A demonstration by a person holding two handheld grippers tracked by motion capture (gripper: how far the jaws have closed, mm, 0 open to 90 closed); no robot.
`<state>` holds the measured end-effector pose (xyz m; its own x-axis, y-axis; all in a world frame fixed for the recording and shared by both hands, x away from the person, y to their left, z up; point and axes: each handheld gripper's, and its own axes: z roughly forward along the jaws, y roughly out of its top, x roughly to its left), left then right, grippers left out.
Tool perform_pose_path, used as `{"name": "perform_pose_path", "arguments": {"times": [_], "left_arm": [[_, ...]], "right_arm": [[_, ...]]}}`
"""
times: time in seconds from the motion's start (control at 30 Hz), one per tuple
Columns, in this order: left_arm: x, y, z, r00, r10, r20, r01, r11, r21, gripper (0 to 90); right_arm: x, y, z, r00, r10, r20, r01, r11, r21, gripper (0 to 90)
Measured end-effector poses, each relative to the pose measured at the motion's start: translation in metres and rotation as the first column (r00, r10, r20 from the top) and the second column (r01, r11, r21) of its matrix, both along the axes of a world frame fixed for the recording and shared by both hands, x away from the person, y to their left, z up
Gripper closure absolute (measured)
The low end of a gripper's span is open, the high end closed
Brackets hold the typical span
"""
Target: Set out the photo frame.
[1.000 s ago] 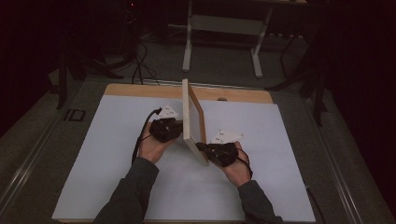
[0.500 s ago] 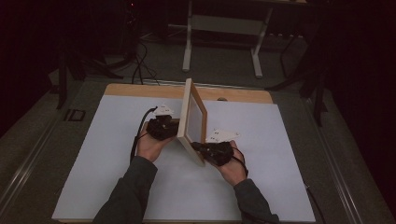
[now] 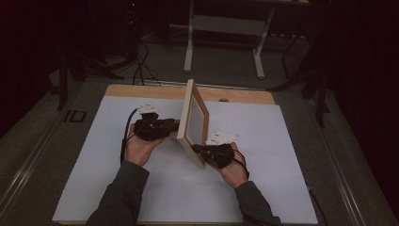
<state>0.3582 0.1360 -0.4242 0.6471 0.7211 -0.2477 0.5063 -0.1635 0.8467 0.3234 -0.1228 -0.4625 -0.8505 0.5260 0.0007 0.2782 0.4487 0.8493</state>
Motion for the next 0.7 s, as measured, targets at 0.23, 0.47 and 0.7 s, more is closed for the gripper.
{"name": "perform_pose_path", "arguments": {"times": [0.23,0.47,0.7], "left_arm": [[-0.005,0.008,0.010,1.0000,0.008,0.001,-0.008,0.9994,-0.035,58.4],[-0.013,0.011,0.022,0.9990,0.038,0.023,-0.037,0.9970,-0.069,54.3],[-0.019,0.002,0.027,0.9990,0.033,0.032,-0.030,0.9959,-0.086,49.4]], "right_arm": [[-0.001,0.006,0.000,0.9999,0.013,0.000,-0.013,1.000,-0.002,90.0],[-0.001,0.007,0.000,0.9999,0.014,0.000,-0.014,1.000,-0.001,90.0],[0.000,0.011,-0.002,0.9999,0.012,0.000,-0.012,1.000,-0.004,90.0]]}}
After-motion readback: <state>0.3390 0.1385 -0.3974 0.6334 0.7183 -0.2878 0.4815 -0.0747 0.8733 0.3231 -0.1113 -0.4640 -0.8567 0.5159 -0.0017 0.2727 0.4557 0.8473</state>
